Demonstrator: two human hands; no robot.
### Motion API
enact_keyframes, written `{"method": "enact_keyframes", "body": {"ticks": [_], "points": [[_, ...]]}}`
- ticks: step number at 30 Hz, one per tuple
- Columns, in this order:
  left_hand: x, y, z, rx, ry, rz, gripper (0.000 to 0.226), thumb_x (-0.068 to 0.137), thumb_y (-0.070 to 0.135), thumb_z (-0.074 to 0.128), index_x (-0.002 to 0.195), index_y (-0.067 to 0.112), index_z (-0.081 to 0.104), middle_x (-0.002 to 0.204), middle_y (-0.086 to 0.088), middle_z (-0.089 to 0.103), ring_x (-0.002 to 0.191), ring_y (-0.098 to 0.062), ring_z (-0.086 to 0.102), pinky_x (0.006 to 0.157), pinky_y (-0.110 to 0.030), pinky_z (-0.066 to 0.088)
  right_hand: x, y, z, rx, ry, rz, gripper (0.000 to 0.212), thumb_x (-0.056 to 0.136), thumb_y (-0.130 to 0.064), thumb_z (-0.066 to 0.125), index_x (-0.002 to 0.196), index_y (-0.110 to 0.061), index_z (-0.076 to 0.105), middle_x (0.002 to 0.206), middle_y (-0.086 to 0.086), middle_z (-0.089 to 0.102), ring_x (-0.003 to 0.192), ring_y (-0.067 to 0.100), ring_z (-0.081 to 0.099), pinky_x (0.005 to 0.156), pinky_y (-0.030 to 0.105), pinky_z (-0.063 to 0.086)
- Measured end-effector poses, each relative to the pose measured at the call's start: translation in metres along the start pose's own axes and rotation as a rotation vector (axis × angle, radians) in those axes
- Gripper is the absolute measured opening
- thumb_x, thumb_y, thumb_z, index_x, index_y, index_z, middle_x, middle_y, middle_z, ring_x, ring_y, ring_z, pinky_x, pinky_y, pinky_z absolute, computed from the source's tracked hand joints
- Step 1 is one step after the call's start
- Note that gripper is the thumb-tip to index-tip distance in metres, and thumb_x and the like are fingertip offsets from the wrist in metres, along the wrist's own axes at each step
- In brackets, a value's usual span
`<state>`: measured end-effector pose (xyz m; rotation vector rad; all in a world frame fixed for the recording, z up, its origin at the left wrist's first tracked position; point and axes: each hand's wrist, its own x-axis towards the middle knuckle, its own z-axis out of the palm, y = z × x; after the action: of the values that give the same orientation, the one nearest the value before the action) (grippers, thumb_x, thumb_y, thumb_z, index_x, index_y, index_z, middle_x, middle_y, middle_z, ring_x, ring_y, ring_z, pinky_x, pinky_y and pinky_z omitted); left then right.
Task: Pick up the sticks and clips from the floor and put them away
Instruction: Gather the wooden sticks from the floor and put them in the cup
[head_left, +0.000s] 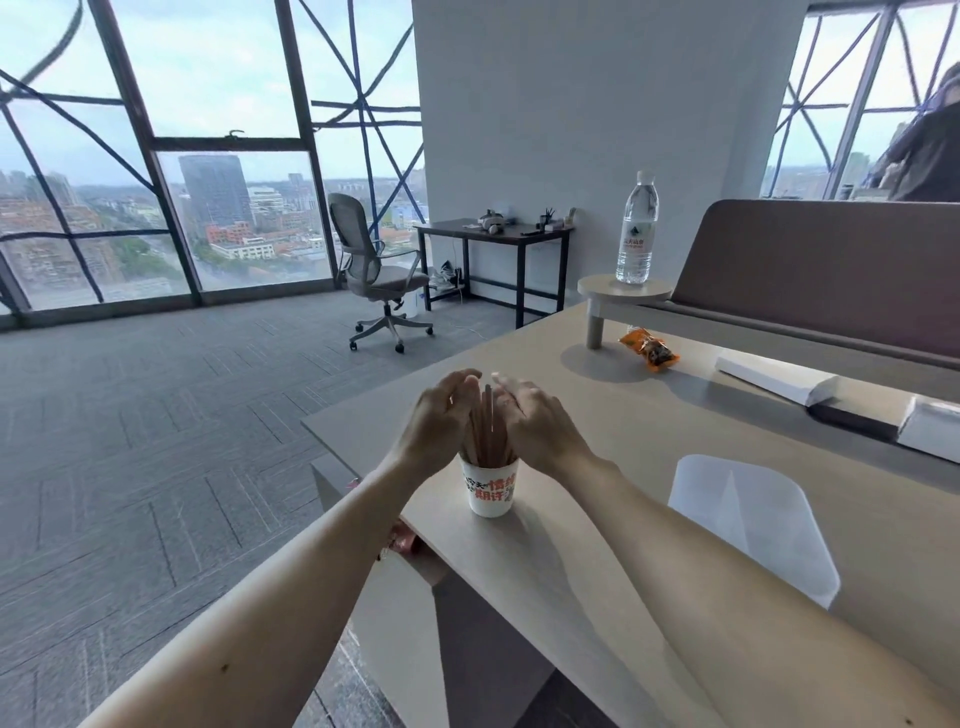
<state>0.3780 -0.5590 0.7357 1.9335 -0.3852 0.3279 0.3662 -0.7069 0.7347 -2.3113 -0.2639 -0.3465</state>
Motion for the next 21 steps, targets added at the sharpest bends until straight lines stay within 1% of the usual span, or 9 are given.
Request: {"method": "enact_keyframes", "body": {"ticks": [2,4,6,8,10,12,14,17,21], "points": [[-0.002,0.003,-0.012,0.037,-0.024,0.006,0.036,0.103,0.026,0.049,0.137,0.014,0.052,0.129,-0.007,0.062,0.111,-0.016,0.061,0.075,-0.016,0.048,-0.003,-0.007,-0.006,-0.017,-0.03,0.004,0.053,0.104,-0.036,0.035,0.154,-0.023,0.029,0.156,0.008,0.038,0.141,0.027,0.038,0.112,0.04,0.03],[-0.008,0.009,-0.026,0.081,0.006,0.017,0.039,0.101,0.026,0.052,0.138,0.014,0.051,0.132,-0.008,0.061,0.106,-0.016,0.062,0.072,-0.017,0.048,-0.007,-0.018,-0.014,-0.036,0.059,-0.018,0.054,0.103,-0.034,0.037,0.155,-0.019,0.028,0.156,0.008,0.038,0.139,0.026,0.04,0.111,0.039,0.032],[-0.016,0.016,-0.041,0.153,0.041,0.034,0.035,0.1,0.024,0.055,0.132,0.012,0.056,0.13,-0.007,0.063,0.101,-0.014,0.062,0.074,-0.021,0.047,-0.013,-0.032,-0.022,-0.057,0.168,-0.066,0.046,0.103,-0.027,0.039,0.146,-0.011,0.043,0.148,0.011,0.049,0.132,0.025,0.049,0.104,0.029,0.036],[-0.028,0.022,-0.059,0.238,0.056,0.051,0.027,0.099,0.022,0.056,0.122,0.01,0.063,0.12,-0.005,0.067,0.096,-0.014,0.062,0.073,-0.021,0.045,-0.021,-0.048,-0.028,-0.08,0.204,-0.12,0.035,0.102,-0.02,0.043,0.129,-0.007,0.061,0.129,0.011,0.064,0.115,0.024,0.06,0.09,0.022,0.041],[-0.046,0.025,-0.079,0.313,0.062,0.065,0.018,0.098,0.02,0.057,0.11,0.011,0.067,0.106,-0.004,0.069,0.085,-0.013,0.062,0.067,-0.02,0.045,-0.032,-0.064,-0.028,-0.094,0.172,-0.156,0.029,0.099,-0.017,0.047,0.111,-0.008,0.071,0.106,0.011,0.073,0.095,0.026,0.067,0.08,0.027,0.05],[-0.071,0.025,-0.101,0.386,0.055,0.049,0.012,0.097,0.02,0.057,0.101,0.015,0.067,0.092,-0.003,0.069,0.074,-0.011,0.062,0.064,-0.026,0.048,-0.047,-0.079,-0.021,-0.106,0.112,-0.155,0.026,0.096,-0.02,0.05,0.099,-0.009,0.073,0.093,0.009,0.075,0.085,0.027,0.068,0.076,0.036,0.056],[-0.101,0.024,-0.125,0.453,0.041,0.024,0.011,0.097,0.022,0.057,0.098,0.017,0.066,0.082,0.001,0.066,0.072,-0.012,0.062,0.065,-0.03,0.049,-0.065,-0.093,-0.008,-0.107,0.052,-0.156,0.024,0.094,-0.021,0.053,0.095,-0.009,0.074,0.089,0.007,0.074,0.083,0.026,0.068,0.078,0.038,0.056],[-0.154,0.023,-0.164,0.518,0.045,-0.005,0.01,0.099,0.022,0.055,0.095,0.017,0.064,0.075,0.007,0.062,0.068,-0.01,0.062,0.063,-0.028,0.048,-0.098,-0.115,0.017,-0.13,-0.041,-0.181,0.024,0.095,-0.024,0.056,0.093,-0.008,0.074,0.088,0.007,0.074,0.079,0.024,0.067,0.075,0.034,0.054],[-0.234,0.013,-0.217,0.575,0.094,-0.074,0.014,0.097,0.019,0.058,0.092,0.011,0.068,0.066,0.002,0.065,0.05,0.0,0.055,0.052,-0.02,0.044,-0.144,-0.141,0.063,-0.153,-0.158,-0.198,0.028,0.096,-0.03,0.057,0.083,-0.012,0.074,0.077,0.006,0.07,0.072,0.024,0.064,0.066,0.032,0.048]]}}
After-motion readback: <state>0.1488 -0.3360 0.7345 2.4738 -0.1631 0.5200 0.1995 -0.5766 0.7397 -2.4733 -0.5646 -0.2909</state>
